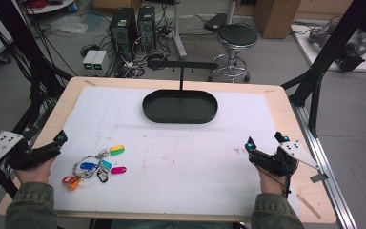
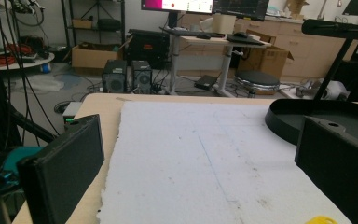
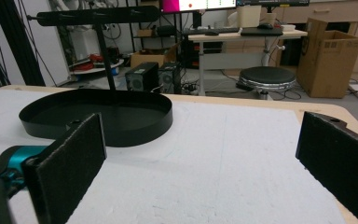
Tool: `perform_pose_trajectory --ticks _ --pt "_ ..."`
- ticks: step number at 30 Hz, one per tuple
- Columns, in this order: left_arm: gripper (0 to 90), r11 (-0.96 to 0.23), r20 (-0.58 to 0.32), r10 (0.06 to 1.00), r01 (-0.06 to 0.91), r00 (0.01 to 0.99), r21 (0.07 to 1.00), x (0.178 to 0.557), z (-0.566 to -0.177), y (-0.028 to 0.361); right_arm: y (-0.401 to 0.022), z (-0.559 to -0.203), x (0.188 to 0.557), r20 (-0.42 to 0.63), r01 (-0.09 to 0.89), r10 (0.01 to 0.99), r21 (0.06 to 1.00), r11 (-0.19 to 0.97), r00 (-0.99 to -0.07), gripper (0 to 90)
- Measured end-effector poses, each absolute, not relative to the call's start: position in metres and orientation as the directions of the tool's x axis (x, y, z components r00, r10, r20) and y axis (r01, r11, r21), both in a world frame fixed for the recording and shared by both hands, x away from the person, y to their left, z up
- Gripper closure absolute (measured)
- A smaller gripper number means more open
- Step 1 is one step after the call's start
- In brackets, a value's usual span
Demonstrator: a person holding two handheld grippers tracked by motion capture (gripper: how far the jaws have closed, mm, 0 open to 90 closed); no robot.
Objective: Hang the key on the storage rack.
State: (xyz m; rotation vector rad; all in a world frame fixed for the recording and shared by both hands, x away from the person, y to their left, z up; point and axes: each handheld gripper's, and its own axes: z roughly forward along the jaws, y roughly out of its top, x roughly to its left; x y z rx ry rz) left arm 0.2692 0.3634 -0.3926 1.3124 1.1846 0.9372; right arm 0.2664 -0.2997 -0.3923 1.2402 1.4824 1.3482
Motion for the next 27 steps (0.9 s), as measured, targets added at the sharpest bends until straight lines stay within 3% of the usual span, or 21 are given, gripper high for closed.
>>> perform_pose_trajectory --ticks 27 --pt "1.7 0.055 -0.090 0.970 0.156 0.227 0.986 0.2705 -0.3914 0.3576 -0.3010 -0.3926 0.2659 0.080 0.165 0.970 0.985 -0.042 -0.231 0.5"
